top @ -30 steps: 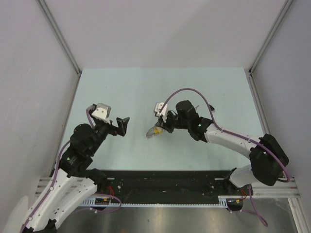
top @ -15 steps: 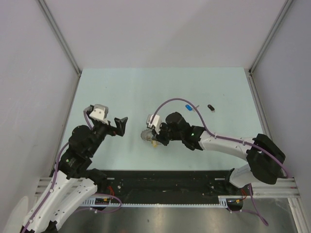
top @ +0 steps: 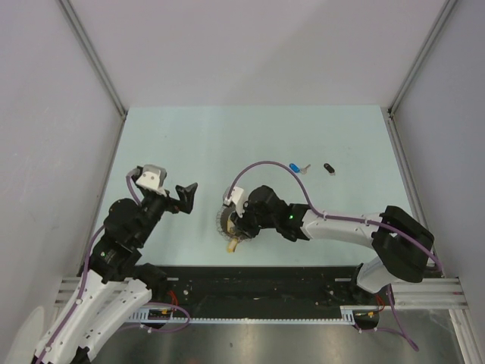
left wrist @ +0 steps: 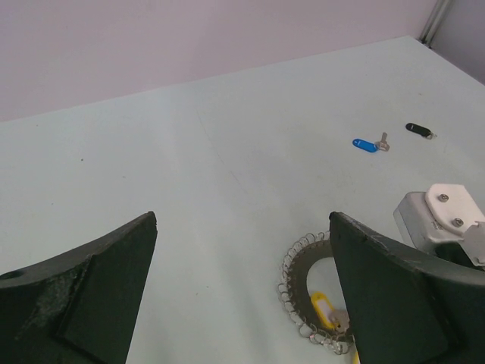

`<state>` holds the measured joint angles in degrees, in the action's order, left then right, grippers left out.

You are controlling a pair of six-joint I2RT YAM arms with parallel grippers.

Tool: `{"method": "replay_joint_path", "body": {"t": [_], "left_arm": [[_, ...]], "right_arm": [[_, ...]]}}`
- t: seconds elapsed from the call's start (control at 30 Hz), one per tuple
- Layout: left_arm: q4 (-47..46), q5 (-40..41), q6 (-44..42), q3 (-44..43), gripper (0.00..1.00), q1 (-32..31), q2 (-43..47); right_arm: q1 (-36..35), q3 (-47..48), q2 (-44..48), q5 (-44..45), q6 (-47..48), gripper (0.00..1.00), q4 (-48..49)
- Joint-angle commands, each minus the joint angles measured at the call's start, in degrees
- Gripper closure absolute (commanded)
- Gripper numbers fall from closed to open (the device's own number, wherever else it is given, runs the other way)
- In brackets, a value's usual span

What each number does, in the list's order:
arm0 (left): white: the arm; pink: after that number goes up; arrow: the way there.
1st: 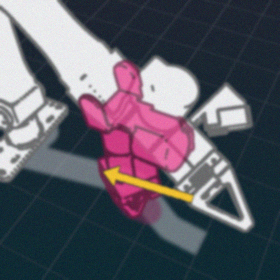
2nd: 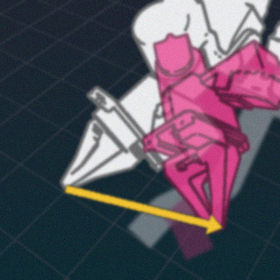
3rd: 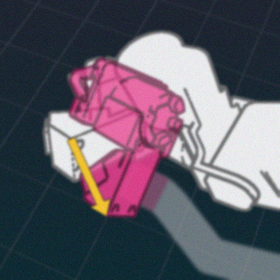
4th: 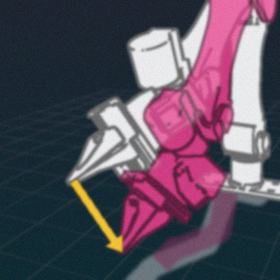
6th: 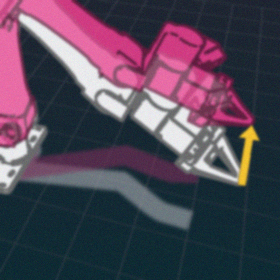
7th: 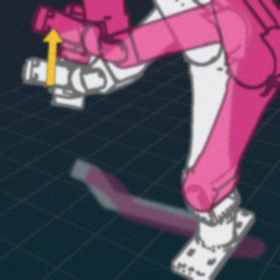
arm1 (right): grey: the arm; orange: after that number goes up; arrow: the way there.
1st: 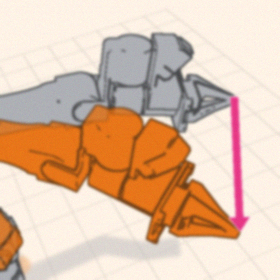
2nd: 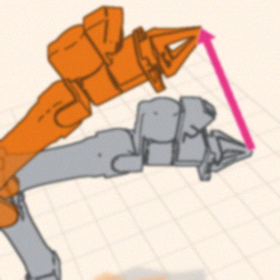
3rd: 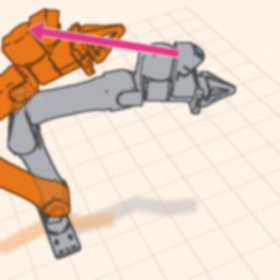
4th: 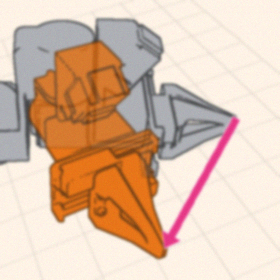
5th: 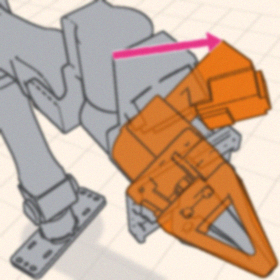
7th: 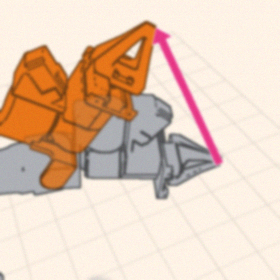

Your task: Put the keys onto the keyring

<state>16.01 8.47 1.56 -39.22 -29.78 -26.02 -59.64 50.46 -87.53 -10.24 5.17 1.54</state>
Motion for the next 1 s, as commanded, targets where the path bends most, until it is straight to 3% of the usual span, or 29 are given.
{"method": "replay_joint_path", "body": {"t": [0.0,0.33,0.7,0.97], "left_arm": [[-0.6,0.4,1.1,0.3,0.0,0.6,0.8],[-0.5,0.0,1.1,0.7,0.0,0.8,1.9],[-0.5,-0.6,1.1,0.8,0.0,0.9,2.5],[-0.5,-1.7,1.1,0.6,0.0,1.0,2.4]], "right_arm": [[-0.3,0.1,2.3,2.9,-4.7,0.63,0.6],[-0.3,0.0,9.6,12.9,-13.4,0.58,-8.7],[3.8,0.1,7.2,15.2,-17.4,0.59,-13.1],[-1.1,0.0,4.2,16.3,-23.2,0.6,-13.2]]}}
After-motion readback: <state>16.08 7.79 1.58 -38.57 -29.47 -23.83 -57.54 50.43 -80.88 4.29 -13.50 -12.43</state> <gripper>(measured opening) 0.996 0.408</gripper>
